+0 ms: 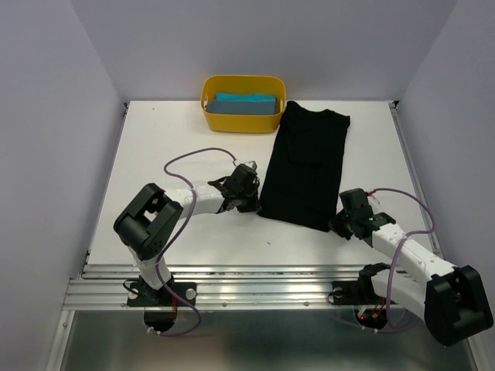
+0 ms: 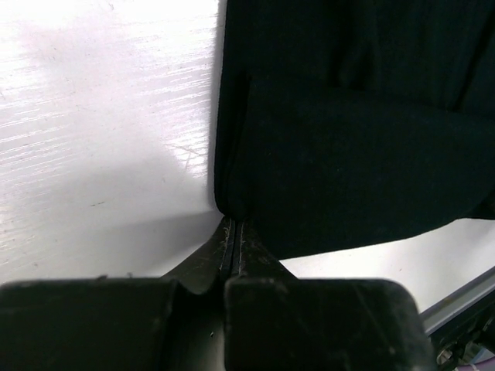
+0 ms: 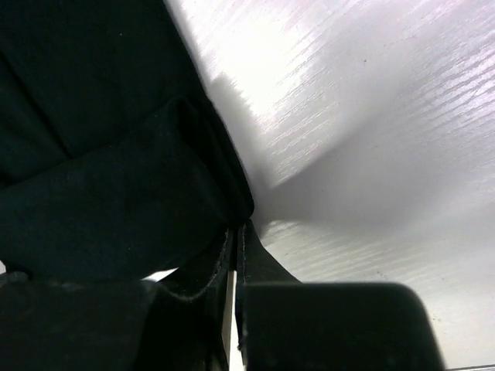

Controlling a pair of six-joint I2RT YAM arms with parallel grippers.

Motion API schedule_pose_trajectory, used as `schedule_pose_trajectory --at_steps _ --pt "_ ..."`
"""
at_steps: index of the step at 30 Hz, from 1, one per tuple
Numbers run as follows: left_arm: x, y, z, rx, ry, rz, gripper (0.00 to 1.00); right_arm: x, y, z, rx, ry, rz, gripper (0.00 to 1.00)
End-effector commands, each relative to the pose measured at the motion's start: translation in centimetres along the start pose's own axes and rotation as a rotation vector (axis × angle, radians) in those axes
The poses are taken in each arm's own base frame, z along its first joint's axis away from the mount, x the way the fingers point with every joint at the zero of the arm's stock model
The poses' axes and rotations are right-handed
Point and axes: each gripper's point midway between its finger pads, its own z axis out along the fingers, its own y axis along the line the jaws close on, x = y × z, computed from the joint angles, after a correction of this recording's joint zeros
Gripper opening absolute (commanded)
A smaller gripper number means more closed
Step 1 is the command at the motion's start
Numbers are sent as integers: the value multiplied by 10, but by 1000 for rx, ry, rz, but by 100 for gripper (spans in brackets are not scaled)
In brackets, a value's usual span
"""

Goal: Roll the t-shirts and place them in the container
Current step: Roll the T-shirt to the center of the board.

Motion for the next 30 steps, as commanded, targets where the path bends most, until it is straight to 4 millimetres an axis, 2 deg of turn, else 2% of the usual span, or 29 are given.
schedule_pose_trajectory --at_steps 1,7,15,18,21,24,30 --pt "-18 -6 -18 -21 -37 30 0 0 -5 -7 6 3 -23 1" --pt "-14 -8 -34 -26 -23 34 0 8 -15 -17 43 54 -37 1" --pt "29 -17 -55 -13 58 45 0 35 -37 -40 61 177 -50 1" --pt "38 -19 -65 -15 69 38 0 33 -35 -52 58 182 -43 1" --pt "34 -16 -76 -48 48 30 0 24 -29 -64 48 157 -53 1" --pt "24 -21 -82 -51 20 35 0 18 -28 -69 72 146 -68 1" --pt "21 -22 -79 -96 50 20 0 11 -25 -72 52 106 -40 1"
